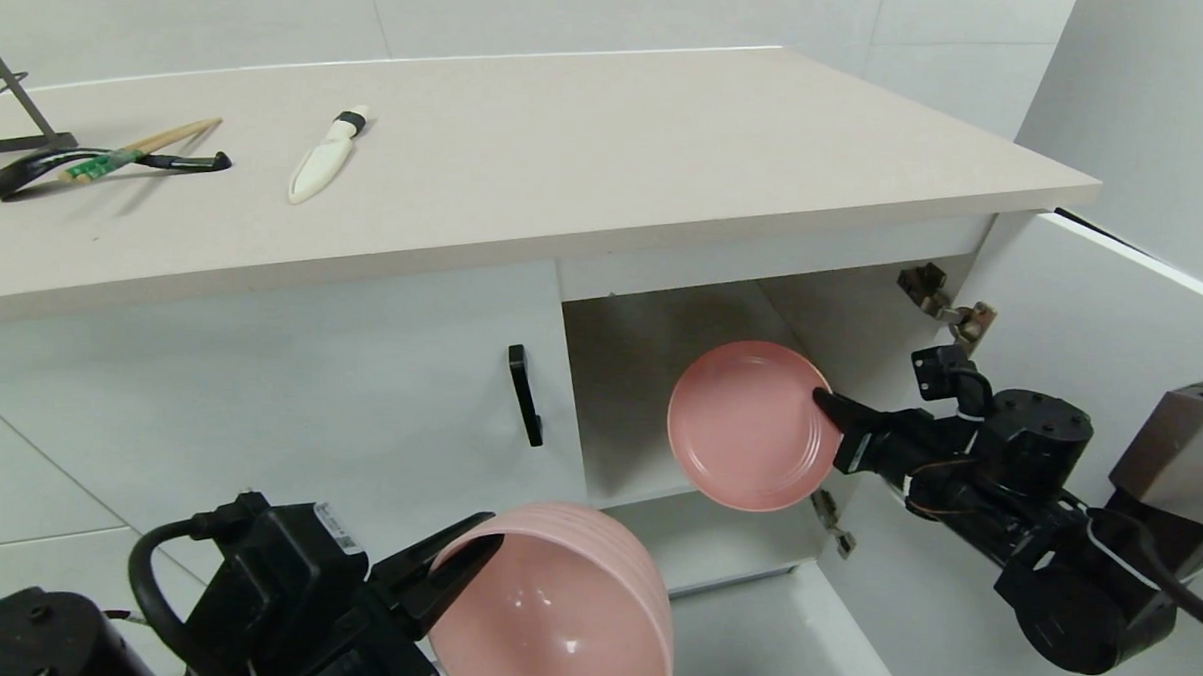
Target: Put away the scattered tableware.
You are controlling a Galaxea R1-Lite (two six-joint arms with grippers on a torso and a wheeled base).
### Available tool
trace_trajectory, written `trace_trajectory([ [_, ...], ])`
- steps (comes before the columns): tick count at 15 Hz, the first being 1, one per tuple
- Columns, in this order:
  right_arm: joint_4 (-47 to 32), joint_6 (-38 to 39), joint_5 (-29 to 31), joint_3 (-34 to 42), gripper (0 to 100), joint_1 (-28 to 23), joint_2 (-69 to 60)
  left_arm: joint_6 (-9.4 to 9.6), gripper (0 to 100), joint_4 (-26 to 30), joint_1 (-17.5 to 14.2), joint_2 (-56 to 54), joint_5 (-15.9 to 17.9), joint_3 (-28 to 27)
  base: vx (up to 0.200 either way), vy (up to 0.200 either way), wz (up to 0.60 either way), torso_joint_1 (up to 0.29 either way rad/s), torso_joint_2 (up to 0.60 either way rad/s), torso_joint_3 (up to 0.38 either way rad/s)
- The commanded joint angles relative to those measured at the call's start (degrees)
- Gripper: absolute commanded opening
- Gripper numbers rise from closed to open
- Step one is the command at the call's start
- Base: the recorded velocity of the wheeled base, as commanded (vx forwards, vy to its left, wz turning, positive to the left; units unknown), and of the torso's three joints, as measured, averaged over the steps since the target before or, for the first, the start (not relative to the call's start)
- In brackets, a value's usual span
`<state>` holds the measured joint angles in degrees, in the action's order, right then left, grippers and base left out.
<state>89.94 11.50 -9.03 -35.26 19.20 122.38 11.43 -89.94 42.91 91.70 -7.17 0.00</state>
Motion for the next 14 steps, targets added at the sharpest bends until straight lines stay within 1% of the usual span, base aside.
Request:
trace_trajectory([
  [1,0.06,-0.07,0.42,-2.01,0,0.05,3.65,-0.01,0,-0.06,-0.02,0.15,-0.04,0.00,0.000,0.000,0.00,0.000,0.00,0.000],
  [3,0.06,-0.07,0.95,-3.68,0,0.05,5.68,-0.01,0,-0.06,-0.02,-0.29,-0.04,0.00,0.000,0.000,0.00,0.000,0.00,0.000],
  [6,0.06,-0.16,0.95,-6.32,0,0.05,8.22,-0.01,0,-0.06,-1.16,-0.56,-0.04,0.00,0.000,0.000,0.00,0.000,0.00,0.000],
  [7,0.06,-0.16,0.95,-7.72,0,0.31,9.72,-0.01,0,-0.06,-2.31,-0.82,0.05,0.00,0.000,0.000,0.00,0.000,0.00,0.000],
  [8,0.06,-0.16,0.95,-7.72,0,0.31,9.72,-0.01,0,-0.06,-2.31,-0.82,0.05,0.00,0.000,0.000,0.00,0.000,0.00,0.000],
  [9,0.06,-0.16,0.77,-10.10,0,0.58,12.35,-0.01,0,-0.06,-3.89,-1.96,0.05,0.00,0.000,0.000,0.00,0.000,0.00,0.000],
  [12,0.06,-0.16,0.77,-13.52,0,1.63,14.38,-0.01,0,-0.06,-4.15,-2.22,0.05,0.00,0.000,0.000,0.00,0.000,0.00,0.000],
  [14,0.06,-0.16,0.77,-13.96,0,2.68,14.64,-0.01,0,-0.06,-4.06,-3.19,0.05,0.00,0.000,0.000,0.00,0.000,0.00,0.000],
])
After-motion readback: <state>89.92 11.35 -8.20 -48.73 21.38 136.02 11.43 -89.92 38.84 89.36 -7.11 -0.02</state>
